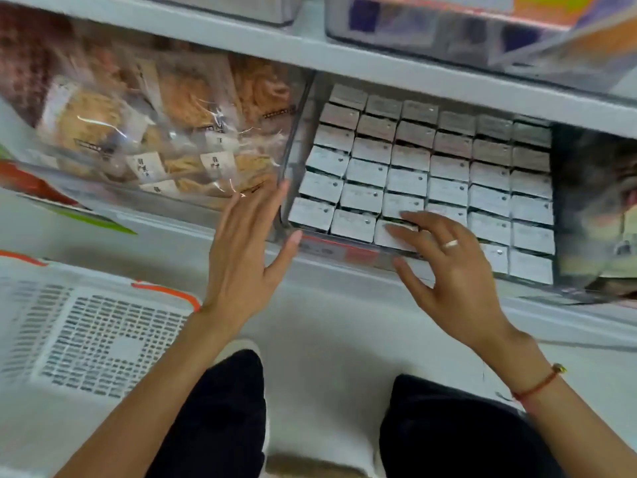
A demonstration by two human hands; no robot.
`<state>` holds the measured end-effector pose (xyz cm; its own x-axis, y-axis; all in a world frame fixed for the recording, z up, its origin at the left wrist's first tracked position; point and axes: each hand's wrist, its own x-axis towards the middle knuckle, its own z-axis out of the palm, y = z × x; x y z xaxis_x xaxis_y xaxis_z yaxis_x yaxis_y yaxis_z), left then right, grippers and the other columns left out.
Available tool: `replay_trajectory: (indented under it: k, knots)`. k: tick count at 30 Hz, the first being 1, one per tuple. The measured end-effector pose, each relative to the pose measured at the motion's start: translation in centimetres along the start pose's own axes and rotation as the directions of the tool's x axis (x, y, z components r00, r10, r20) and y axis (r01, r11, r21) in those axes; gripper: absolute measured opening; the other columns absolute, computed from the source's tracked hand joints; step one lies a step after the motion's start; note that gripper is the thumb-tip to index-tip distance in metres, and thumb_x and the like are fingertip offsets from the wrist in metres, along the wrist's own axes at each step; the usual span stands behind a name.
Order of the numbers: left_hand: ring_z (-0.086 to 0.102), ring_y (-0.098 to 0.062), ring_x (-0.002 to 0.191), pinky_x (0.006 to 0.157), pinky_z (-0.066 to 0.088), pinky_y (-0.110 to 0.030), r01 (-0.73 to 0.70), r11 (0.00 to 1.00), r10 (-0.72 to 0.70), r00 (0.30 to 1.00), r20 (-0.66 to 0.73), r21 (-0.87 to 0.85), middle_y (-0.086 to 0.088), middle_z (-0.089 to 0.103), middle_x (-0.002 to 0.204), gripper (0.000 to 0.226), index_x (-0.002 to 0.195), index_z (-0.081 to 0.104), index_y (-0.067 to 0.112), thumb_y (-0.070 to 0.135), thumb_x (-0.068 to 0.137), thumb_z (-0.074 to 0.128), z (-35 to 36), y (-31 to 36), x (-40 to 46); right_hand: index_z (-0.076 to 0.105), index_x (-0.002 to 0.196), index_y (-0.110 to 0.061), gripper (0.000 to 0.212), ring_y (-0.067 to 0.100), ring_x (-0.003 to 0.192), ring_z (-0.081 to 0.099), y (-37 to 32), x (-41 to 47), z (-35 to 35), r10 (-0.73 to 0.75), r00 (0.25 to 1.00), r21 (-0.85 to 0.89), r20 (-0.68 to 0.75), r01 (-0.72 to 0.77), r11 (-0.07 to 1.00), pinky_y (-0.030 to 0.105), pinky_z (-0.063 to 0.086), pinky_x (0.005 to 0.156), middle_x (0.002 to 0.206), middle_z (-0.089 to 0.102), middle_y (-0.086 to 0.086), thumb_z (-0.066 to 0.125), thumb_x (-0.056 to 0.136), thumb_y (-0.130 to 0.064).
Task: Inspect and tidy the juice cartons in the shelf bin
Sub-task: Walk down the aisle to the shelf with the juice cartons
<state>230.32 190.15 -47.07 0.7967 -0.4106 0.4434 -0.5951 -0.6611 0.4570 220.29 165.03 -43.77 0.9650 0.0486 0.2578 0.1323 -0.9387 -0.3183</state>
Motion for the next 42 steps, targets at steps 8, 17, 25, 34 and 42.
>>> replay_trajectory:
  k: [8,17,25,34,42]
  knots:
    - [0.041,-0.020,0.131,0.112,0.028,-0.029,-0.083,0.997,0.082,0.986,-0.145,-0.001,-0.006,0.049,0.143,0.050,0.148,0.036,0.015,0.035,0.103,0.045,0.8,-1.0,-0.6,0.067,0.122,-0.018,0.029,0.029,0.107,0.060,1.2,-0.7,1.8,-0.214,0.957,-0.177,-0.194,0.181,0.967,0.039,0.048,0.081,0.124,0.065,0.006,0.056,0.097,-0.027]
    - [0.046,-0.026,0.125,0.106,0.036,-0.044,-0.011,1.000,0.013,0.992,-0.122,0.017,-0.004,0.053,0.138,0.050,0.148,0.036,0.022,0.037,0.101,0.046,-0.4,0.6,-0.3,0.064,0.122,-0.015,0.031,0.031,0.099,0.061,0.2,-0.5,1.4,-0.228,0.950,-0.266,-0.213,0.168,0.949,0.039,0.051,0.075,0.117,0.065,0.008,0.057,0.094,-0.026]
    - [0.043,-0.025,0.131,0.109,0.034,-0.042,0.054,0.998,-0.057,0.996,-0.068,-0.044,-0.002,0.047,0.146,0.052,0.149,0.033,0.026,0.037,0.100,0.047,-0.9,1.4,-0.1,0.069,0.109,-0.021,0.029,0.019,0.104,0.058,-1.1,0.7,0.1,-0.058,0.984,-0.112,-0.167,0.039,0.993,0.028,0.042,0.077,0.112,0.066,0.000,0.053,0.096,-0.042]
    - [0.040,-0.016,0.136,0.111,0.033,-0.032,0.109,0.992,-0.114,0.989,-0.098,-0.060,0.007,0.043,0.149,0.063,0.152,0.025,0.028,0.042,0.097,0.051,-0.3,0.9,0.0,0.062,0.124,-0.025,0.032,0.023,0.119,0.051,-5.3,7.7,0.2,-0.035,0.983,-0.046,0.179,0.044,0.998,0.037,0.046,0.093,0.129,0.057,0.004,0.053,0.096,-0.038]
    - [0.025,-0.003,0.140,0.110,0.018,-0.020,0.091,0.993,-0.100,0.988,-0.120,-0.072,0.020,0.032,0.151,0.061,0.151,0.019,0.040,0.048,0.097,0.046,0.7,-0.2,0.1,0.064,0.118,-0.028,0.043,0.022,0.102,0.058,-6.4,13.1,-1.0,-0.169,0.899,-0.175,0.404,0.258,0.950,0.030,0.041,0.068,0.113,0.063,-0.001,0.074,0.080,-0.045]
